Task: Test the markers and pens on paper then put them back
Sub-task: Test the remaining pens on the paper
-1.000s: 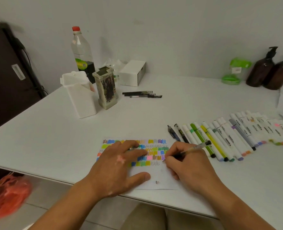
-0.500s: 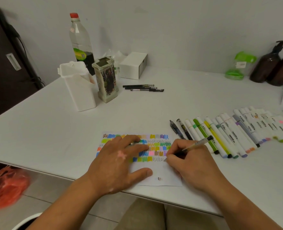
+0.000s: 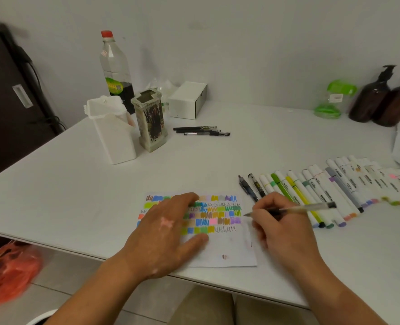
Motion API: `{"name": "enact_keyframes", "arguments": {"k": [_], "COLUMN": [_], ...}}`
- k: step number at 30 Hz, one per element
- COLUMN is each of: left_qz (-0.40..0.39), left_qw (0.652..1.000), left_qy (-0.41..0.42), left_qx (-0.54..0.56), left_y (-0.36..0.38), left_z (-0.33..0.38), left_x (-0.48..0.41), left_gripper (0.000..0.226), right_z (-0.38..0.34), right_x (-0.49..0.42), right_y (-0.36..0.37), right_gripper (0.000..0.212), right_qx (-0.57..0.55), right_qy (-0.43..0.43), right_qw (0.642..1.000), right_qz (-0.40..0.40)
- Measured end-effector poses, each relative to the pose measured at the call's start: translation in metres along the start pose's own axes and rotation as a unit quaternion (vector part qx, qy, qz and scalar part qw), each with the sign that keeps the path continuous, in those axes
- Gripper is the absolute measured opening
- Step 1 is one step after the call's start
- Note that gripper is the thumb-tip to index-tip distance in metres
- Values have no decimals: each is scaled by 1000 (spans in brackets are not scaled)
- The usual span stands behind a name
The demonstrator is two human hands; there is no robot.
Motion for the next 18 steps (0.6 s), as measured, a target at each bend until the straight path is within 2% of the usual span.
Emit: {"name": "enact_keyframes", "arguments": {"k": [2,3,5,7,9,11,18], "left_qz": [21,31,46,54,71,82,63], "left_qw": [996,991,985,981,980,977,956], "left_qy": [-31,-47,-67,-71,-64,-64,-100], "left_qx": [85,121,153,171,176,186,267], "left_y": [-5,-8,-13,-16,-20,-23,-19], "left_z": [-7,-11,-17,-19,-19,-20,-29], "left_x": [-2,-3,-4,-2,0,2,2], "left_gripper": [29,23,21,15,15,19,23], "right_z": [-1,-5,-16,-28,-37,-41,-39], "right_x": [1,1,1,1,0,-2,-9], "right_y": [-4,-4,2,13,28,42,63], "right_gripper": [19,20,24,19,8,12,17], "right_qx": [-84,-103,-101,-106,-156,-202,-156], "right_qy": [12,4,-24,-41,-27,0,18], "right_qw": [996,995,994,990,980,969,975], "right_qz": [2,-9,-43,-80,-118,-145,-159]}}
Point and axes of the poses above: each hand's wrist, its own x-axis away from the middle knuckle, its own y-axis out of the palm, z = x × y, the point moved 7 cm from there along -x, towards the middle knuckle, and after that the axes turned 11 degrees about -x, right-handed, at the moved point
